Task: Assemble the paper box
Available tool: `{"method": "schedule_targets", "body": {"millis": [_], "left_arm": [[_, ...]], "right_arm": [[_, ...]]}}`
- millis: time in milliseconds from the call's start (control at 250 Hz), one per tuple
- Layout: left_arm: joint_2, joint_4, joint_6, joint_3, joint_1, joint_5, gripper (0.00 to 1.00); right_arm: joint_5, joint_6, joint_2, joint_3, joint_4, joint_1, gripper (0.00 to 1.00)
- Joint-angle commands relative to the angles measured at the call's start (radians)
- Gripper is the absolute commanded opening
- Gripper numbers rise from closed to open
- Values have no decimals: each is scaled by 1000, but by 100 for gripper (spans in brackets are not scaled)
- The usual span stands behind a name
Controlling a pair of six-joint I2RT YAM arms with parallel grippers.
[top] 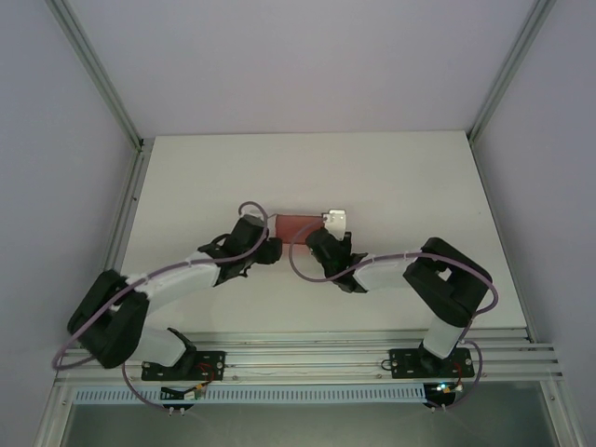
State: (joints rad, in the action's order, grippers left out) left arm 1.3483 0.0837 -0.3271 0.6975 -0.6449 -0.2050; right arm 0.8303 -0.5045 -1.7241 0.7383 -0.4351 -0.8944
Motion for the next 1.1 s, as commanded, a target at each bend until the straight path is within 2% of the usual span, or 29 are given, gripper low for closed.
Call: {"method": "schedule_targets", "body": {"millis": [0, 156, 296, 371, 451, 659, 922, 1094], "left_arm": [[-158, 120, -53, -15, -4, -22, 99], [-351, 159, -113, 11, -4, -1, 100], [-397, 225, -258, 59, 6, -93, 100], [-345, 308, -338, 123, 36, -124, 100], [-267, 320, -359, 161, 61, -109, 100], [-99, 203, -388, 174, 121, 35, 100], [66, 110, -249, 230, 176, 90, 100], [175, 53, -209, 237, 198, 245, 99]], "right_arm": [[-23, 29, -20, -52, 67, -4, 0], [-8, 72, -28, -57, 39, -16, 0], [19, 132, -41, -63, -20, -42, 0], [29, 164, -49, -73, -61, -54, 0], [30, 201, -59, -84, -111, -64, 0], [44, 356, -105, -141, -327, -102, 0], [31, 416, -146, -155, -405, -116, 1], [-20, 437, -153, -162, -424, -118, 5]]}}
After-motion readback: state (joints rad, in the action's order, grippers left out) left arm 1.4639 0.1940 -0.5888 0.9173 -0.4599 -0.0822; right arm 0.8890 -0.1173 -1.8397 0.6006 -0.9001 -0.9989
